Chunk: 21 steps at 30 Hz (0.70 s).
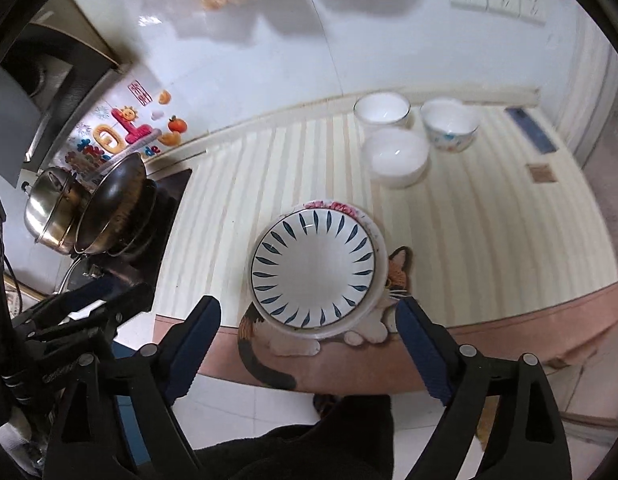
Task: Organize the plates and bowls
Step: 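Carry the plate stack to the cat mat and open both grippers, then move both grippers toward the plain white bowl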
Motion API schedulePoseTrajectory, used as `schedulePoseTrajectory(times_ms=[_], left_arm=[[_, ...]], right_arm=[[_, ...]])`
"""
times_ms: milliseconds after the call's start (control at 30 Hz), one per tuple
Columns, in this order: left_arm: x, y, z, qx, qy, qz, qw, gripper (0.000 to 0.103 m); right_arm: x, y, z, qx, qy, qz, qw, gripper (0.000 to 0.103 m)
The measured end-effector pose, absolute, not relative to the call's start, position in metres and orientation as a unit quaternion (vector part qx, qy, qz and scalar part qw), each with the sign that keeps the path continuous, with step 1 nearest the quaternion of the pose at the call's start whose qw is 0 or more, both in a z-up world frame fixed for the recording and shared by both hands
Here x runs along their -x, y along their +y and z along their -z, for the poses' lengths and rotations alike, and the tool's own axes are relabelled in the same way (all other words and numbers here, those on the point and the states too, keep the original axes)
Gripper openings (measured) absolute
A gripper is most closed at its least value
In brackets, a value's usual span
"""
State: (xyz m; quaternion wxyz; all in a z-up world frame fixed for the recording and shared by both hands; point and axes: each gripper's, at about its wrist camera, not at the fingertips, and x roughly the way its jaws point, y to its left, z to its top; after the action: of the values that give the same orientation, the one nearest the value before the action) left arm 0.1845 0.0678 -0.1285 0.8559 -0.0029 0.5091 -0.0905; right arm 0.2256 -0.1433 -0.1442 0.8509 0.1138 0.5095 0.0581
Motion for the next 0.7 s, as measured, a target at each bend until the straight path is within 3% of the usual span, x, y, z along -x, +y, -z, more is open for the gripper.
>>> schedulePoseTrajectory(times_ms=[300, 700], left_arm=[[-0.139, 0.07, 0.102, 0.01, 0.491, 0.112, 0.864, 0.088], [-0.153, 0.043, 0.1, 0.025, 0.483, 0.117, 0.868, 0.088]], right_arm=[[-0.154, -0.132, 0.092, -0.097, 0.483, -0.038, 0.869, 0.094], [-0.157, -0.159, 0.096, -0.133, 0.483, -0.052, 0.864, 0.094]])
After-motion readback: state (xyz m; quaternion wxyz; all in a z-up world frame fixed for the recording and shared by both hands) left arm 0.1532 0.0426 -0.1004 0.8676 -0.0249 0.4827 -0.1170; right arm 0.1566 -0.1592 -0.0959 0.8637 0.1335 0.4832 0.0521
